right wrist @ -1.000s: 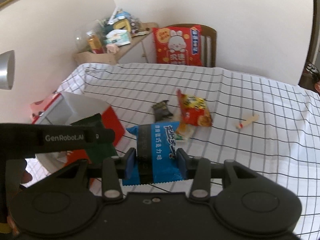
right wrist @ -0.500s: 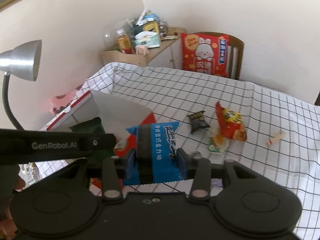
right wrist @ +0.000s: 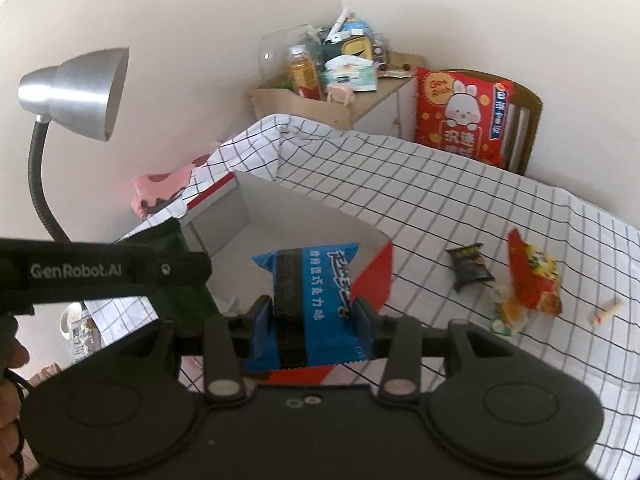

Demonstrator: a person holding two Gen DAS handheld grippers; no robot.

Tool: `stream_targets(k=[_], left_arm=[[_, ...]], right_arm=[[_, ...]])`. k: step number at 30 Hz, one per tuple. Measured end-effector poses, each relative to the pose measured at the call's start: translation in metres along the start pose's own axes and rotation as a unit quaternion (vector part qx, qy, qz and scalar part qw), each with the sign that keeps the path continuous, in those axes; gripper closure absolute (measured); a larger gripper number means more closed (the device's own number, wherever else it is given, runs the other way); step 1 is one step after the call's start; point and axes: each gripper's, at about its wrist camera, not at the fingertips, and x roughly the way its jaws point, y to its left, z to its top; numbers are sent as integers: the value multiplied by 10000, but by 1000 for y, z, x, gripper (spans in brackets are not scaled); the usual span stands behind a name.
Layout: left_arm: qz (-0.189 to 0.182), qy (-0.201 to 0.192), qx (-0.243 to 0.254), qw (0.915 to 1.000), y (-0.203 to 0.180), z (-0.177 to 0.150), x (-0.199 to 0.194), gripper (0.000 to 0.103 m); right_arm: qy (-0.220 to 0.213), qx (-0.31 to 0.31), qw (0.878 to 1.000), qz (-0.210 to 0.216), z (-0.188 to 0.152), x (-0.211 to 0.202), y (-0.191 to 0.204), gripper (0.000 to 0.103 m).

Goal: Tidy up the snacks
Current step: 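Carry both packets over the red box and open both grippers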

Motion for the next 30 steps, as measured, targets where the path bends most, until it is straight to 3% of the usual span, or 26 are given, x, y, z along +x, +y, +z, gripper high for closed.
stream_targets(k=[12, 30], left_arm=[[442, 93, -121, 9989, 45, 19, 39, 60], [808, 589, -37, 9950, 60, 20, 107, 60]], right_arm=[[272, -297, 9992, -60, 10, 55, 28, 61], [703, -376, 9967, -137, 13, 117, 29, 60]])
